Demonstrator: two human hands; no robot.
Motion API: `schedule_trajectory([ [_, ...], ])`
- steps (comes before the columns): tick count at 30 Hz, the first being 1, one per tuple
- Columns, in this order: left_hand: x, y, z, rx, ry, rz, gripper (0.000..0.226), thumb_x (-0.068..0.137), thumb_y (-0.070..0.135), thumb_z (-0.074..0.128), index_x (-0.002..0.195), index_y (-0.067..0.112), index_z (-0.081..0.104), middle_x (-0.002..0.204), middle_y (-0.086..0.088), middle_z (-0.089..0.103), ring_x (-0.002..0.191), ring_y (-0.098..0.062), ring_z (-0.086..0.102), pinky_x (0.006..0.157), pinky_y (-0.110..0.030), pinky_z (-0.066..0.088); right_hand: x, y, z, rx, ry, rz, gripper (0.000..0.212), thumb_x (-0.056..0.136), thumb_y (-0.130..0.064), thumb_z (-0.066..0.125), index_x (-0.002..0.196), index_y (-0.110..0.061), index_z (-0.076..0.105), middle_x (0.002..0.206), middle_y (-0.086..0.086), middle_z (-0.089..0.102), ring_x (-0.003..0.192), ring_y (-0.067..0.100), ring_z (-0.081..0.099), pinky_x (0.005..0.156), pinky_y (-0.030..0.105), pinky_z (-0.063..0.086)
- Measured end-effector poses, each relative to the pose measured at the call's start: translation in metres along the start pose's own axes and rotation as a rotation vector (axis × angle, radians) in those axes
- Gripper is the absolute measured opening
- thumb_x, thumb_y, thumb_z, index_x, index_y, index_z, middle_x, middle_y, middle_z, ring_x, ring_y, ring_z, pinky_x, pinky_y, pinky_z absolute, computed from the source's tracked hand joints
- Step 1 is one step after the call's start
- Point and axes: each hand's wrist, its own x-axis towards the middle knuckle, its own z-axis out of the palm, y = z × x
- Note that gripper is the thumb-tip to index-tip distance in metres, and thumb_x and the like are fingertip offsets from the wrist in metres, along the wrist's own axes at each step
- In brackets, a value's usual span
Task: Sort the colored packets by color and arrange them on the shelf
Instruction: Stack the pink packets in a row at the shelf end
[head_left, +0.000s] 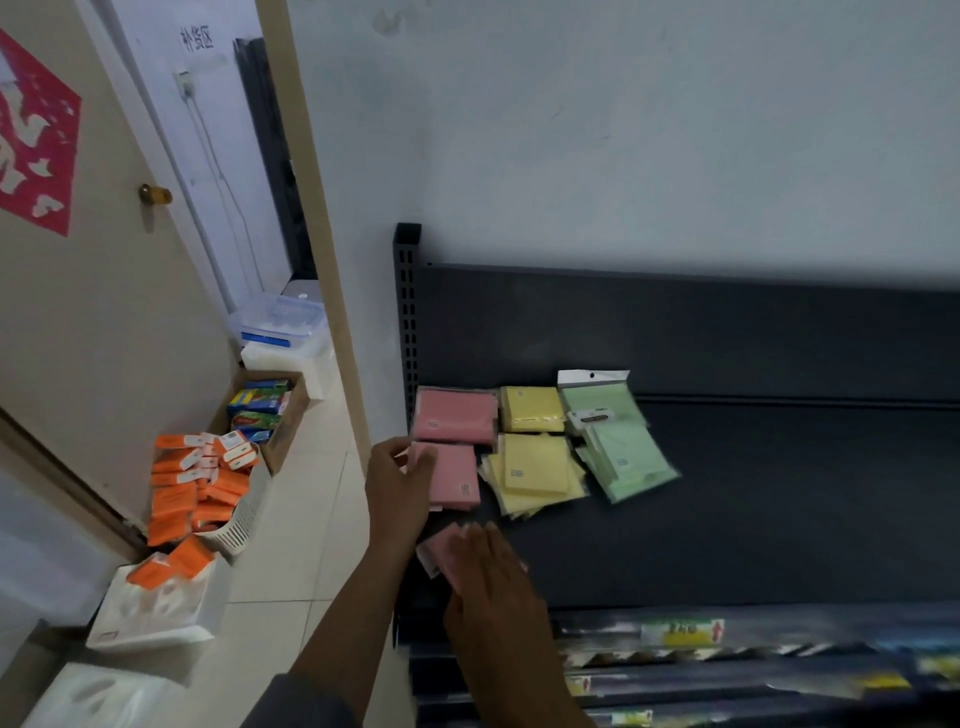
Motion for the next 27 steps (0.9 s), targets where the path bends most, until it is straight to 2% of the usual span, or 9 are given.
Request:
schedule_trajectory([
  [3, 0.000, -0.003, -0.007, 0.173, 0.010, 0.082, 0.034, 0.092, 0.021, 0.069, 0.125, 0.016, 0.064, 0.117, 0.002, 0.056, 0.106, -0.013, 0.052, 0.084, -0.017, 0.039, -0.003, -0.003, 0.001, 0.010, -0.118, 0.004, 0.051, 0.081, -0.028, 0.045, 0.121, -0.010, 0.071, 0.127, 0.016, 0.068, 0.115, 0.034, 0.067, 0.082, 0.048, 0.061],
  [7, 0.009, -0.012, -0.017, 0.283, -0.084, 0.094, 0.037, 0.092, 0.022, 0.069, 0.129, 0.018, 0.062, 0.121, -0.007, 0.058, 0.104, -0.024, 0.062, 0.075, -0.018, 0.041, -0.004, -0.002, -0.004, 0.007, -0.179, 0.009, 0.060, 0.092, -0.053, 0.045, 0.144, -0.023, 0.047, 0.153, 0.013, 0.046, 0.143, 0.037, 0.040, 0.106, 0.052, 0.045],
  [8, 0.009, -0.012, -0.016, 0.302, -0.092, 0.098, 0.036, 0.093, 0.022, 0.068, 0.128, 0.019, 0.061, 0.120, -0.007, 0.059, 0.101, -0.022, 0.062, 0.071, -0.014, 0.040, -0.005, 0.001, -0.007, 0.012, -0.181, 0.046, 0.061, 0.091, -0.056, 0.044, 0.144, -0.025, 0.045, 0.153, 0.013, 0.046, 0.143, 0.038, 0.038, 0.106, 0.052, 0.043],
  [10, 0.010, -0.011, -0.015, 0.308, -0.095, 0.114, 0.035, 0.094, 0.022, 0.066, 0.128, 0.019, 0.061, 0.117, -0.006, 0.060, 0.096, -0.017, 0.061, 0.065, -0.009, 0.036, -0.006, 0.007, -0.013, 0.025, -0.189, 0.113, 0.058, 0.088, -0.058, 0.044, 0.138, -0.029, 0.050, 0.148, 0.014, 0.051, 0.135, 0.038, 0.046, 0.098, 0.052, 0.052],
  [13, 0.004, -0.007, -0.017, 0.283, -0.098, 0.119, 0.035, 0.095, 0.025, 0.066, 0.129, 0.019, 0.061, 0.114, -0.005, 0.059, 0.090, -0.012, 0.059, 0.066, -0.008, 0.036, -0.008, 0.010, -0.011, 0.064, -0.213, 0.145, 0.050, 0.088, -0.057, 0.044, 0.129, -0.030, 0.054, 0.142, 0.011, 0.052, 0.125, 0.029, 0.043, 0.087, 0.042, 0.059],
  [17, -0.014, -0.006, -0.032, 0.281, -0.075, 0.119, 0.037, 0.093, 0.038, 0.068, 0.127, 0.026, 0.058, 0.110, -0.002, 0.056, 0.091, -0.013, 0.059, 0.069, -0.012, 0.038, 0.001, -0.003, -0.010, 0.131, -0.233, 0.174, 0.056, 0.091, -0.058, 0.049, 0.140, -0.030, 0.047, 0.149, 0.006, 0.039, 0.130, 0.018, 0.026, 0.094, 0.033, 0.053],
  [20, -0.033, -0.008, -0.051, 0.323, -0.058, 0.138, 0.030, 0.090, 0.035, 0.073, 0.115, 0.026, 0.060, 0.099, 0.000, 0.059, 0.080, -0.008, 0.060, 0.063, -0.013, 0.039, 0.005, -0.007, -0.021, 0.251, -0.305, 0.249, 0.069, 0.094, -0.059, 0.052, 0.153, -0.030, 0.031, 0.157, -0.002, 0.022, 0.140, 0.016, 0.014, 0.108, 0.030, 0.037],
  [24, -0.054, -0.016, -0.067, 0.362, -0.260, 0.120, 0.018, 0.090, 0.038, 0.073, 0.103, 0.029, 0.065, 0.089, 0.009, 0.067, 0.077, -0.001, 0.063, 0.065, -0.009, 0.044, -0.004, 0.003, -0.026, 0.324, -0.270, 0.319, 0.067, 0.092, -0.053, 0.063, 0.147, -0.024, 0.041, 0.142, -0.005, 0.047, 0.126, 0.011, 0.033, 0.092, 0.015, 0.030],
  [27, -0.061, -0.020, -0.066, 0.369, -0.258, 0.119, 0.021, 0.090, 0.037, 0.073, 0.107, 0.028, 0.065, 0.096, 0.012, 0.065, 0.086, -0.001, 0.062, 0.074, -0.013, 0.045, -0.002, -0.001, -0.024, 0.363, -0.253, 0.347, 0.061, 0.089, -0.052, 0.067, 0.141, -0.028, 0.044, 0.129, -0.008, 0.044, 0.110, -0.001, 0.029, 0.082, 0.006, 0.031],
])
